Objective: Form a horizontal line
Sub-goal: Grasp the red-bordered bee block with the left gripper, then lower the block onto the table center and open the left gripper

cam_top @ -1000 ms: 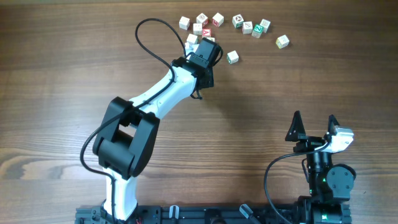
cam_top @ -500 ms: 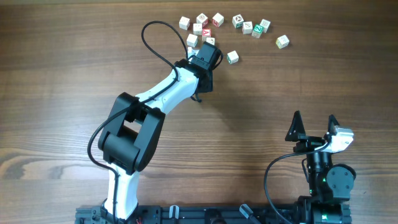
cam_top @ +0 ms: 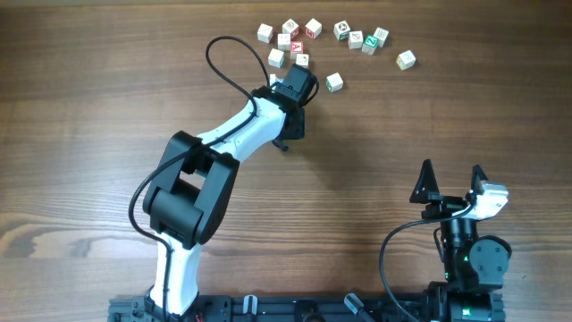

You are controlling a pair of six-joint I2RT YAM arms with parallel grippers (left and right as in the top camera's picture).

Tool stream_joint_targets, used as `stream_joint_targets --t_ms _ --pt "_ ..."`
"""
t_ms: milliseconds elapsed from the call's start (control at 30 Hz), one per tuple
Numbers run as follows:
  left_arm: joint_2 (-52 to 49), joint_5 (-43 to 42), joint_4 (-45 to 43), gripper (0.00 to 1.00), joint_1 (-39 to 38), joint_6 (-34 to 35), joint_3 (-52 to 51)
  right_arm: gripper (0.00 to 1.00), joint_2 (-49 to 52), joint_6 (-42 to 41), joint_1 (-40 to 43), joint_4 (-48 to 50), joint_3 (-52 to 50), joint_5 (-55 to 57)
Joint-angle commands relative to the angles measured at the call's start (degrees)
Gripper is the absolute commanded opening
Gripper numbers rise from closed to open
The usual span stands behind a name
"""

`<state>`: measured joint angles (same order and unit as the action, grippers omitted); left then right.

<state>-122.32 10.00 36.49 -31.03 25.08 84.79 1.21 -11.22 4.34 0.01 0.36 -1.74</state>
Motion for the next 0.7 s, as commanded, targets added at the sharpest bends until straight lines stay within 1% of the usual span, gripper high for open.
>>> stream_joint_targets --t_ms 0,33,67,167,200,267,333,433,533,600,667 --pt "-1.22 -0.5 0.17 0.39 0.17 -0.94 -0.48 0.99 -0.2 0.7 0.13 0.13 -0.07 -0.96" --pt "-1.22 -0.5 0.17 0.41 0.17 -0.94 -0.48 1.0 -0.2 0.7 0.13 0.13 -0.07 -0.96" --pt "-1.22 -0.5 0.17 0.45 0.17 -0.94 -0.48 1.0 -0.2 0.7 0.13 0.13 -0.07 -0.96" --pt "-1.2 -0.5 -0.76 0.73 0.17 -0.94 -0.48 1.0 -0.2 0.68 0.13 0.13 -0.07 -0.96" --pt "-1.07 -0.5 -1.03 0.78 0.17 -0.94 -0.46 1.0 -0.2 0.72 0.13 0.13 -0.07 -0.96" --pt "-0.42 -0.5 -1.11 0.84 0.17 -1.11 -0.35 1.0 -0.2 0.7 0.13 0.13 -0.07 -0.96" --pt "1.25 -0.48 -1.07 0.92 0.17 -2.45 -0.28 1.0 -0.2 0.68 0.13 0.13 -0.07 -0.96" --pt "6.08 -0.5 -1.05 1.0 0.17 -2.43 -0.26 1.0 -0.2 0.68 0.13 0.13 -0.07 -0.96" --pt "12.74 -0.22 0.15 1.0 0.17 -2.4 -0.26 1.0 -0.2 0.7 0.13 0.13 -0.07 -0.96" --pt "18.56 2.91 3.1 1.0 0.28 -2.38 -0.26 1.0 -0.2 0.7 0.13 0.13 -0.07 -0.96" --pt "24.96 4.7 9.42 1.0 1.51 -2.38 -0.26 1.0 -0.2 0.7 0.13 0.13 -0.07 -0.96"
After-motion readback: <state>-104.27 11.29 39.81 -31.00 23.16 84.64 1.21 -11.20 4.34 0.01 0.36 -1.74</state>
